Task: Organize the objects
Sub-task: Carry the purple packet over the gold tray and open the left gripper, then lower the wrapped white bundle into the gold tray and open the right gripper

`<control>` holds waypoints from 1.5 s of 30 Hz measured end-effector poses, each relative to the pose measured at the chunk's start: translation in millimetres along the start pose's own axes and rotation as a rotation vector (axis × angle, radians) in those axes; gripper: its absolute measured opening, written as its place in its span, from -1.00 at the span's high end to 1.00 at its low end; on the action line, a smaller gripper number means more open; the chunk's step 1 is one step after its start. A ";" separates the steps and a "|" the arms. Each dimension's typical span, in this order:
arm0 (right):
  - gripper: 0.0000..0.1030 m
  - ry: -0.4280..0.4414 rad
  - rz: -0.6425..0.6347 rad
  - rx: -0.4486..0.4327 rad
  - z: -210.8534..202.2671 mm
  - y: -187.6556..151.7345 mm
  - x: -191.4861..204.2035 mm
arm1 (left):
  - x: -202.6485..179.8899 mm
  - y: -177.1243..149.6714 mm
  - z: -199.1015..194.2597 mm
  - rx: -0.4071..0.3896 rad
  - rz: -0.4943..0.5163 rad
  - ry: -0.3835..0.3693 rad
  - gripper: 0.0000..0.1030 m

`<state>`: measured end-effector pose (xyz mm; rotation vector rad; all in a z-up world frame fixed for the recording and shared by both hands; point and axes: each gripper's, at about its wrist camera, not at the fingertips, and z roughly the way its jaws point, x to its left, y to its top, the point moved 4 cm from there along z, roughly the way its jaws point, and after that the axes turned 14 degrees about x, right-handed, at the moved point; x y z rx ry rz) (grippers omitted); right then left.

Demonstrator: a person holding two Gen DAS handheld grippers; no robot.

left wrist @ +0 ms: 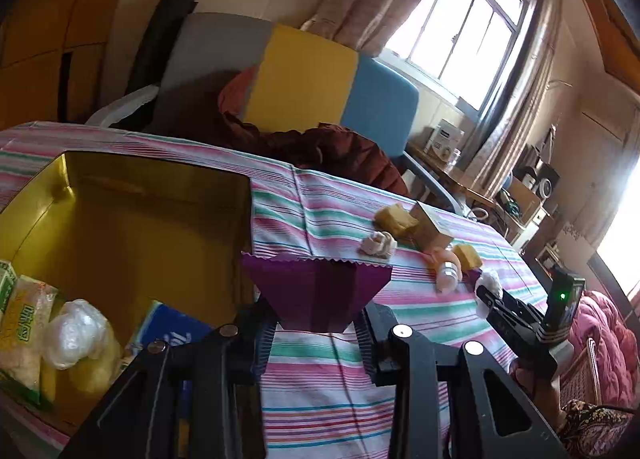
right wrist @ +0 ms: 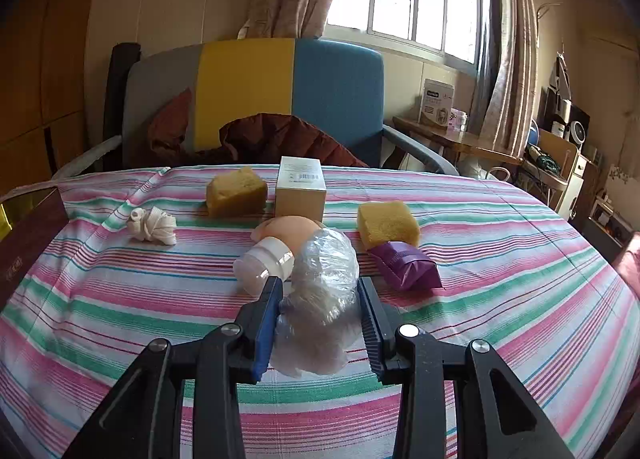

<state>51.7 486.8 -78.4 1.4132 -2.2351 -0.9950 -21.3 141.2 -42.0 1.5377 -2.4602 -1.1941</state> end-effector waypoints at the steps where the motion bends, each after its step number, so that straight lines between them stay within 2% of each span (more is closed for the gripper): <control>1: 0.25 -0.001 -0.009 0.004 0.5 -0.2 1.4 | 9.6 1.8 -1.2 0.002 -0.022 0.009 0.31; 7: 0.25 -0.007 -0.007 0.024 3.4 -1.3 1.7 | 64.9 7.6 -3.6 0.030 -0.164 0.041 0.31; 13: 0.25 -0.015 -0.015 0.040 5.4 -1.7 2.7 | 105.3 9.8 4.4 0.092 -0.286 0.051 0.31; 17: 0.25 -0.022 -0.042 0.040 5.2 -1.9 7.7 | 114.3 8.9 6.0 0.104 -0.310 0.070 0.30; 21: 0.25 -0.025 -0.071 0.042 5.9 -1.5 13.6 | 119.0 4.7 7.3 0.109 -0.332 0.070 0.09; 25: 0.25 -0.027 -0.089 0.039 5.8 -2.0 17.3 | 123.1 2.2 5.6 0.097 -0.369 0.066 0.06; 30: 0.25 -0.027 -0.103 0.044 6.0 -2.2 21.1 | 114.9 -1.4 -1.5 0.069 -0.335 0.095 0.04; 38: 0.25 0.008 -0.184 0.094 9.2 -1.0 37.7 | 88.3 -14.3 -11.2 0.059 -0.241 0.095 0.04; 41: 0.26 0.075 -0.200 0.107 2.2 2.0 53.4 | 82.0 -16.6 -13.7 0.058 -0.214 0.104 0.04; 45: 0.26 0.205 -0.173 0.112 -17.2 10.9 83.8 | 80.7 -15.3 -20.0 0.039 -0.229 0.097 0.04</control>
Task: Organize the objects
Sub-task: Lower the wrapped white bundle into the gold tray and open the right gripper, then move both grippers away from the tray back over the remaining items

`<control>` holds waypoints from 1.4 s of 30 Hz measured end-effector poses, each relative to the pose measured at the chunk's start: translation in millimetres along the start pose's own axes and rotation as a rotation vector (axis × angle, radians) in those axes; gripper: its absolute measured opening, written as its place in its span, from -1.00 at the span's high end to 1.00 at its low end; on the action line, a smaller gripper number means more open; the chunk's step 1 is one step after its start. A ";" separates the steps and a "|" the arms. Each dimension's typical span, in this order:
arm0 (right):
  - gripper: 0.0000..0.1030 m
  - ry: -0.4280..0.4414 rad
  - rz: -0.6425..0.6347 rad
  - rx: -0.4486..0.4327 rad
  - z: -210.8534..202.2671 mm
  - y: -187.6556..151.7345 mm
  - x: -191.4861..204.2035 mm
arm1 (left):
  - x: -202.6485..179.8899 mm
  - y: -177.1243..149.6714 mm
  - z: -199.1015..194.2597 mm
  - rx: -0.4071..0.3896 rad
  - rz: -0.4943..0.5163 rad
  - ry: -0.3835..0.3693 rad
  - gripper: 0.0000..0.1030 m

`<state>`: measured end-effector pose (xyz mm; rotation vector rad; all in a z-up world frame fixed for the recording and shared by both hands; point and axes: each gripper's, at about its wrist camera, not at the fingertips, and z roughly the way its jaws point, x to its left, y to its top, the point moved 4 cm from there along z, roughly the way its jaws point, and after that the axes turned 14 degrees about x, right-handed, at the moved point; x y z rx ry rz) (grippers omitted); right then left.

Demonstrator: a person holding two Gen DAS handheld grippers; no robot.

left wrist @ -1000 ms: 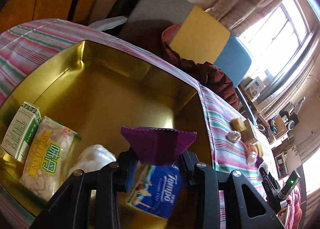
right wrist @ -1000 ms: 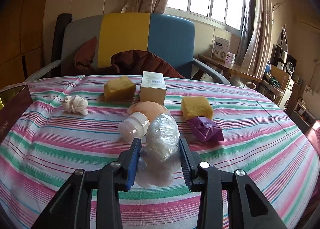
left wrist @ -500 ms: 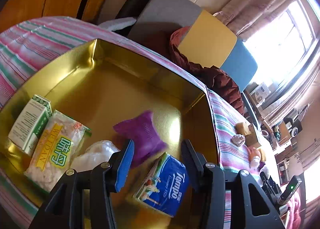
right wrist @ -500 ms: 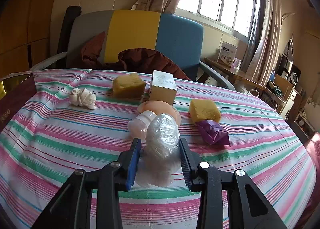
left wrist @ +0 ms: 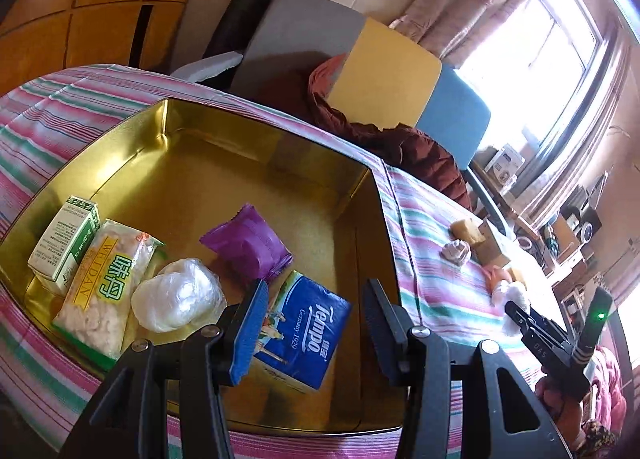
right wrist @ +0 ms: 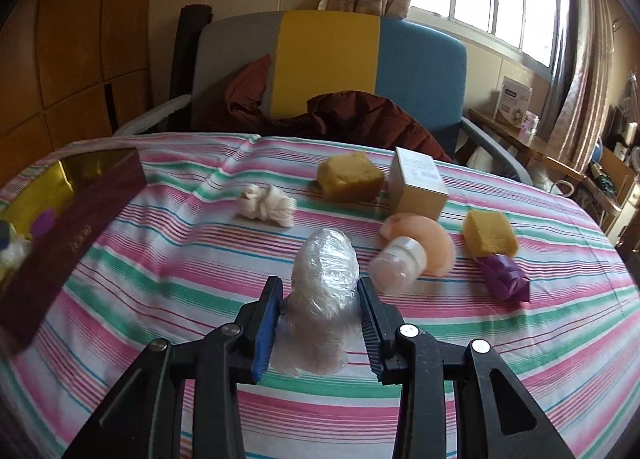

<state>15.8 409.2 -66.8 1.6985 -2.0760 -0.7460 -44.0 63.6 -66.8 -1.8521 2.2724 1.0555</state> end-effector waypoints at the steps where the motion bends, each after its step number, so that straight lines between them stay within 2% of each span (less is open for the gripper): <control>1: 0.26 0.041 -0.003 -0.001 -3.5 4.3 10.7 | 0.3 0.5 -2.3 -0.007 -0.002 -0.001 0.04; 5: 0.26 0.175 -0.077 -0.026 -21.4 21.8 69.1 | 3.5 7.4 -12.8 -0.040 -0.023 0.027 0.04; 11: 0.25 0.317 -0.204 -0.042 -35.3 48.6 156.5 | 22.7 15.1 -26.0 -0.076 -0.114 0.013 0.04; 17: 0.25 0.357 -0.309 -0.005 -24.9 58.5 223.7 | 36.1 19.0 -36.0 -0.110 -0.171 0.026 0.04; 22: 0.25 0.344 -0.375 0.064 -5.3 58.1 257.2 | 52.8 20.6 -37.9 -0.112 -0.235 0.032 0.04; 29: 0.21 0.296 -0.394 0.131 21.9 54.8 267.0 | 60.0 18.7 -36.3 -0.107 -0.256 0.036 0.04; 31: 0.09 0.268 -0.372 0.133 25.6 56.3 264.7 | 59.8 17.9 -35.3 -0.102 -0.249 0.035 0.04; 33: -0.11 0.261 -0.336 0.113 22.2 56.8 257.7 | 58.3 17.5 -34.5 -0.101 -0.241 0.034 0.04; 36: -0.30 0.276 -0.282 0.053 8.3 56.9 244.9 | 56.1 15.9 -31.5 -0.093 -0.236 0.032 0.04; 42: -0.40 0.258 -0.258 0.002 -8.4 48.1 227.1 | 49.7 12.4 -24.0 -0.069 -0.222 0.027 0.04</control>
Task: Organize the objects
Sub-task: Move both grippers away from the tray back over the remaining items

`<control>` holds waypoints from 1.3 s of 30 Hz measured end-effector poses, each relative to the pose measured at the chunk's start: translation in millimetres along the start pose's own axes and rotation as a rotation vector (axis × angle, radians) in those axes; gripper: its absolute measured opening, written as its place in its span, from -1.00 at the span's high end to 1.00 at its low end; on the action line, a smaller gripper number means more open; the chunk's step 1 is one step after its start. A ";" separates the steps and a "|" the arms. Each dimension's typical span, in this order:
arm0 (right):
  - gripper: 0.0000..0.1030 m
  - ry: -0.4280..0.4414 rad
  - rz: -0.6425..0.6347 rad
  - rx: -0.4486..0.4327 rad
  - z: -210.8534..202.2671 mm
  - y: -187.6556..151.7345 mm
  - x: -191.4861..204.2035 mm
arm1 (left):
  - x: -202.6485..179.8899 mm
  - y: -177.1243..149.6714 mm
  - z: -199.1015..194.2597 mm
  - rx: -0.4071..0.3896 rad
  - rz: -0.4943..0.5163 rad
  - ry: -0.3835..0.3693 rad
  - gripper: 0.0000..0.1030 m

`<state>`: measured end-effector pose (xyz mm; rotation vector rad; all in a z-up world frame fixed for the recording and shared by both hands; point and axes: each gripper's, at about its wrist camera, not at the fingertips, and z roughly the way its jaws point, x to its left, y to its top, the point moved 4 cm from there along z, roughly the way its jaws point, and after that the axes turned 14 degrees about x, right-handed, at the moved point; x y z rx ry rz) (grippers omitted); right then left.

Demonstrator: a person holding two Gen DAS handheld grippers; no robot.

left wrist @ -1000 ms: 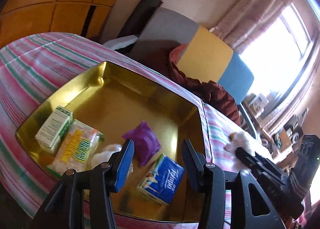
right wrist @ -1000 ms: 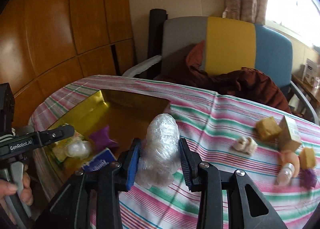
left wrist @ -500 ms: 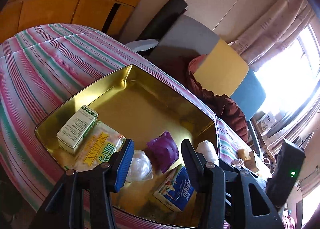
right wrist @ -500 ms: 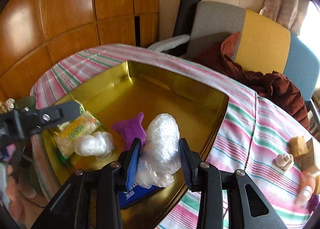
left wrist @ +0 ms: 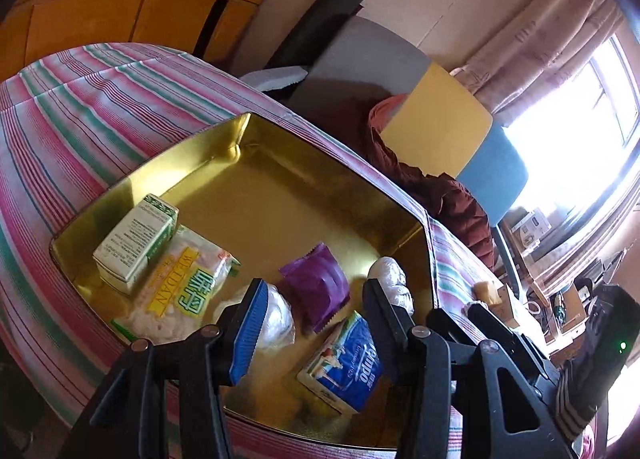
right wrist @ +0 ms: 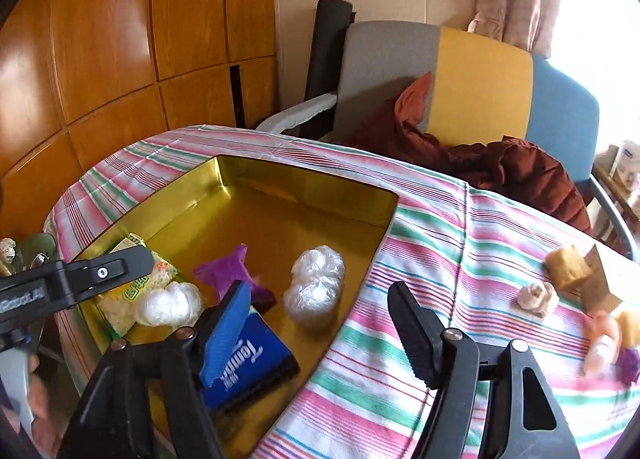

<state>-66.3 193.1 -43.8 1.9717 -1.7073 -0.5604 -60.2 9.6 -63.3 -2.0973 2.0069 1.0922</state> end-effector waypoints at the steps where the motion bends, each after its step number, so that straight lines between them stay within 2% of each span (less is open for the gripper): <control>1: -0.41 0.000 0.005 0.000 -2.7 -1.9 -2.3 | -1.4 -0.9 0.5 0.002 0.006 -0.001 0.04; 8: -0.45 -0.007 0.054 0.011 -14.0 -21.6 -23.9 | -21.7 -12.3 4.3 0.031 0.099 -0.072 0.04; 12: -0.45 -0.027 0.091 0.026 -17.3 -34.6 -44.0 | -41.2 -21.8 5.3 0.044 0.177 -0.080 0.04; 19: -0.46 -0.080 0.178 0.053 -23.0 -65.4 -92.2 | -76.9 -43.6 12.6 0.090 0.291 -0.107 0.03; 28: -0.47 -0.146 0.333 0.090 -30.9 -118.8 -159.1 | -121.6 -89.5 24.1 0.156 0.477 -0.129 0.02; 33: -0.47 -0.214 0.442 0.072 -43.3 -143.9 -207.6 | -141.7 -114.1 32.3 0.209 0.561 -0.142 -0.05; 39: -0.53 -0.343 0.586 0.030 -68.0 -148.3 -298.7 | -154.6 -128.1 39.3 0.240 0.610 -0.142 -0.05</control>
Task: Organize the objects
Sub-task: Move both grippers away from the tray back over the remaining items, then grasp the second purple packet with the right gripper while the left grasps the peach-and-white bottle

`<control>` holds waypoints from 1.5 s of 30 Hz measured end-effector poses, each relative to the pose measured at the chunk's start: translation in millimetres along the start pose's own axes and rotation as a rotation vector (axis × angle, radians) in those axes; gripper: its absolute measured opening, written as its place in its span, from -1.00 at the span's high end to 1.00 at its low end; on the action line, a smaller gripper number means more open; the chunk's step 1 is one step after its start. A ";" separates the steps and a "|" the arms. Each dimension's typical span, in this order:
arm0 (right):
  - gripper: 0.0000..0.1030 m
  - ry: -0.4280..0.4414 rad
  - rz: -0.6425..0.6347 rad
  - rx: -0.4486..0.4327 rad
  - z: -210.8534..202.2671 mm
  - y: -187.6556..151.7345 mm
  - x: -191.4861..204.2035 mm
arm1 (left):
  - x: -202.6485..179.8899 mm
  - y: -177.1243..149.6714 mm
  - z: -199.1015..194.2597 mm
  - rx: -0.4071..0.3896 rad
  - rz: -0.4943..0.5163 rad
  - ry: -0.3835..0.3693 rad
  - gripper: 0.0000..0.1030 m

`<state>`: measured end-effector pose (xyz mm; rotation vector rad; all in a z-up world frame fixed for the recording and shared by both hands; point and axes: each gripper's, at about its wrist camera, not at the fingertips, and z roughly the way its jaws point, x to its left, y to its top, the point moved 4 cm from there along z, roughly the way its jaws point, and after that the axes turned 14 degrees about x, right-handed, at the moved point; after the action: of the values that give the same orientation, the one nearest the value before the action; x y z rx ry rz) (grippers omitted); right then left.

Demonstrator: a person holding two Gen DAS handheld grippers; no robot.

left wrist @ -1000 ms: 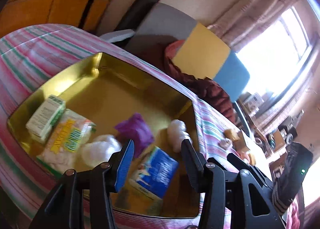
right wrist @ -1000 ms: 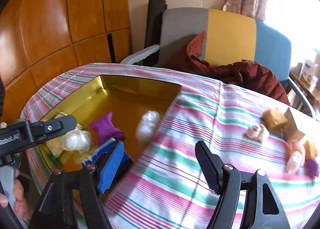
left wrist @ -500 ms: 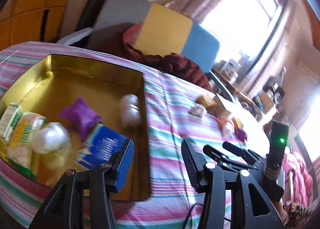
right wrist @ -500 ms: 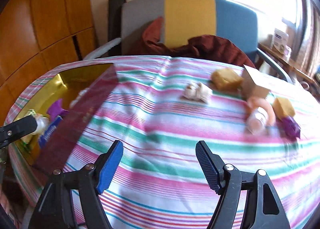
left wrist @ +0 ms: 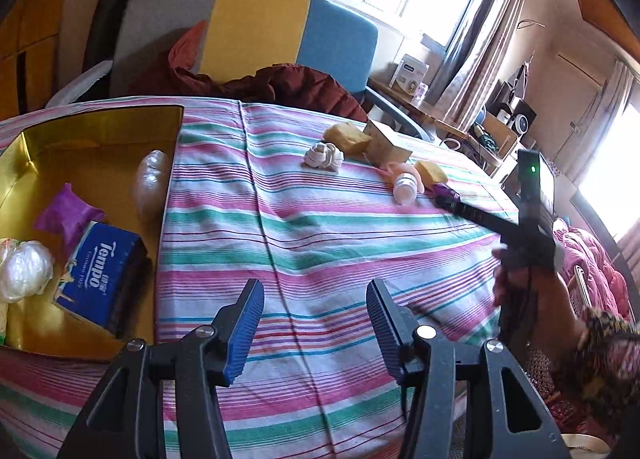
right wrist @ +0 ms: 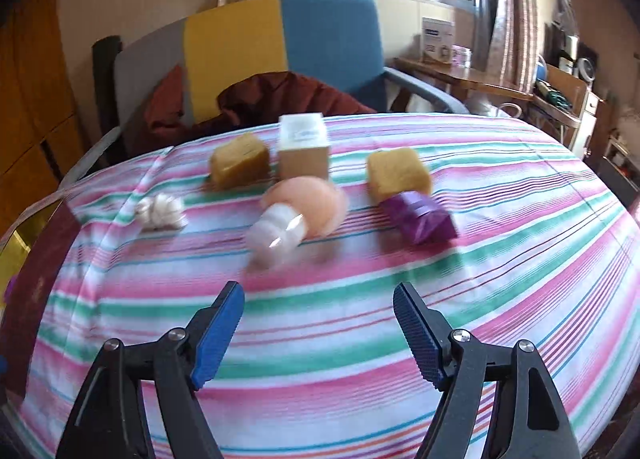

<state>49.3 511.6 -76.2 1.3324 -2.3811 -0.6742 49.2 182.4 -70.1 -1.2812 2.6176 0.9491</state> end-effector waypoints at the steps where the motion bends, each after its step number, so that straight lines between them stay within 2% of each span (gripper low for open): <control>1: -0.54 -0.012 0.018 -0.009 1.3 9.5 -10.2 | -0.4 -0.3 0.7 0.003 -0.004 0.000 -0.05; 3: -0.59 -0.042 0.050 -0.024 6.9 28.1 -32.0 | -0.1 -0.6 2.6 0.011 -0.012 0.000 -0.05; 6: -0.60 -0.056 0.044 -0.002 23.9 49.9 -50.4 | 1.2 0.7 7.1 0.027 -0.024 0.008 -0.05; 10: -0.57 -0.040 0.018 0.037 50.2 58.6 -59.8 | -0.1 2.3 12.3 0.047 -0.025 0.022 -0.05; 13: -0.36 0.005 0.042 0.079 65.1 58.8 -65.0 | -4.5 4.8 17.8 0.061 -0.013 0.030 -0.05; 15: -0.04 0.017 0.055 0.096 71.2 56.9 -68.0 | -9.1 6.8 23.2 0.074 -0.002 0.028 -0.05; 22: 0.09 0.037 0.075 0.065 66.9 50.8 -70.3 | -31.6 19.3 40.5 0.111 0.059 0.021 -0.05; 33: 0.10 0.027 0.153 -0.001 43.0 27.6 -68.0 | -79.0 81.4 79.5 0.129 0.132 -0.024 -0.06; 39: 0.09 0.018 0.196 0.000 44.6 21.7 -75.2 | -119.8 120.9 123.8 0.173 0.225 -0.016 -0.21; 42: 0.09 0.013 0.252 0.000 46.4 19.4 -86.6 | -136.1 142.1 150.4 0.201 0.253 -0.013 -0.34; 45: 0.10 0.008 0.281 -0.009 45.6 17.3 -92.5 | -149.8 160.1 178.1 0.227 0.282 -0.003 -0.36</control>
<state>61.5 609.9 -109.7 0.9665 -2.4883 -0.5952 -6.0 459.0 -85.6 -0.8760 2.8538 0.6551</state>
